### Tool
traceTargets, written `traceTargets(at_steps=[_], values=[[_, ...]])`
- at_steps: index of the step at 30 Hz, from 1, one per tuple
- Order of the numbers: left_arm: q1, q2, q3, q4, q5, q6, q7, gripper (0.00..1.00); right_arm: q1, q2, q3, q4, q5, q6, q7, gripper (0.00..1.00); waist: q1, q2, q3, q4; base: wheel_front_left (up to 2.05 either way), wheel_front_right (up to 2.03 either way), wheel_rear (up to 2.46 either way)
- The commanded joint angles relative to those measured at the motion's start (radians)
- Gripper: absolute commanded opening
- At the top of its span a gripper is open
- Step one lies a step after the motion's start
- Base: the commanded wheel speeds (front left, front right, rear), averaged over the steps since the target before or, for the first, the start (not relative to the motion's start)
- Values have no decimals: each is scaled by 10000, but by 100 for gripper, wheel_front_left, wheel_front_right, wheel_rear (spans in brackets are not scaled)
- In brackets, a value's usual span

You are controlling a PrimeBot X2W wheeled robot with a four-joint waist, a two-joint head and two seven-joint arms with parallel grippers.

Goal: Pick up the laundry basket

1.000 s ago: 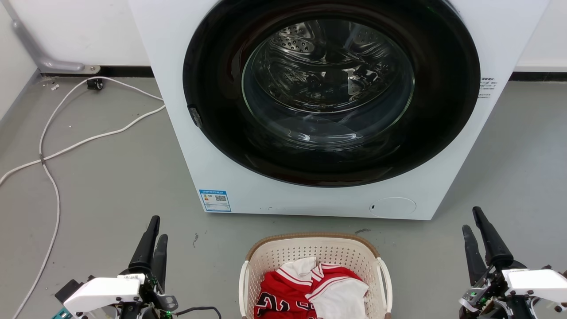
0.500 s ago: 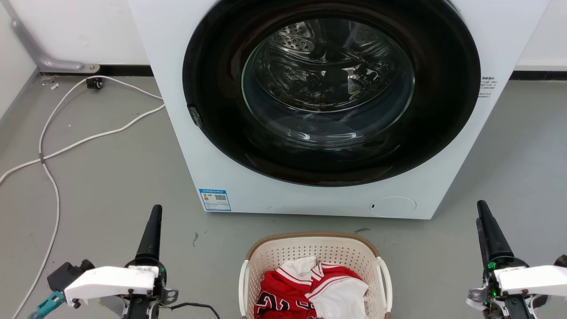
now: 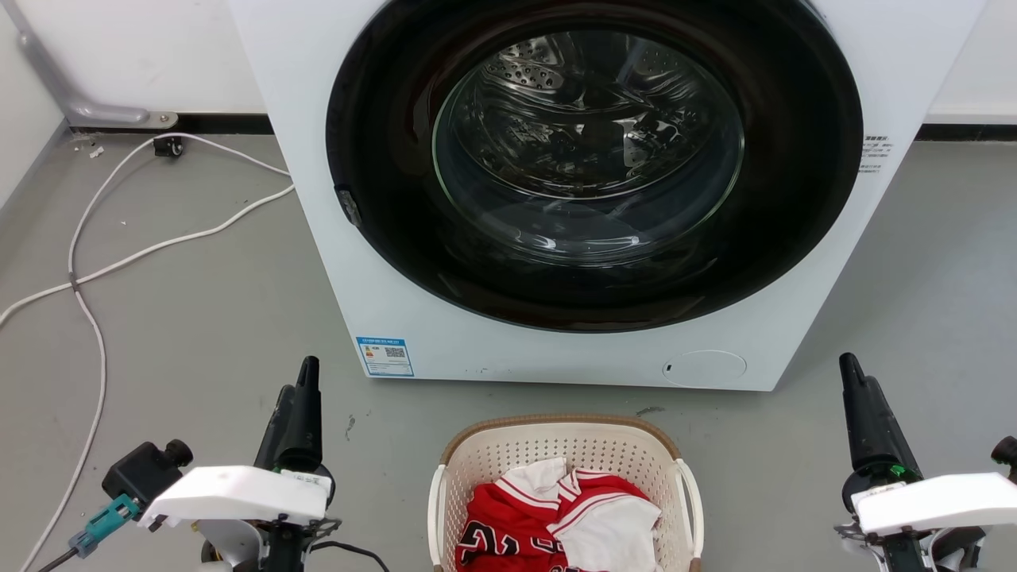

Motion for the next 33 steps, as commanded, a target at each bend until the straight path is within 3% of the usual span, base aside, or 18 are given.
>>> traceTargets(at_steps=[1,15,33], values=[[-41,28,-98,-236,523,68,-143,100,-22,-28,38,-287,-559,0,-134,100,0,0,7,4,0,0,0],[155,30,-437,-564,2816,292,-680,100,288,-31,108,-703,-2890,0,-675,100,0,0,48,6,0,0,0],[354,31,-680,-792,4718,444,-1164,100,610,-35,124,-957,-5024,0,-1154,100,0,0,98,-2,0,0,0]])
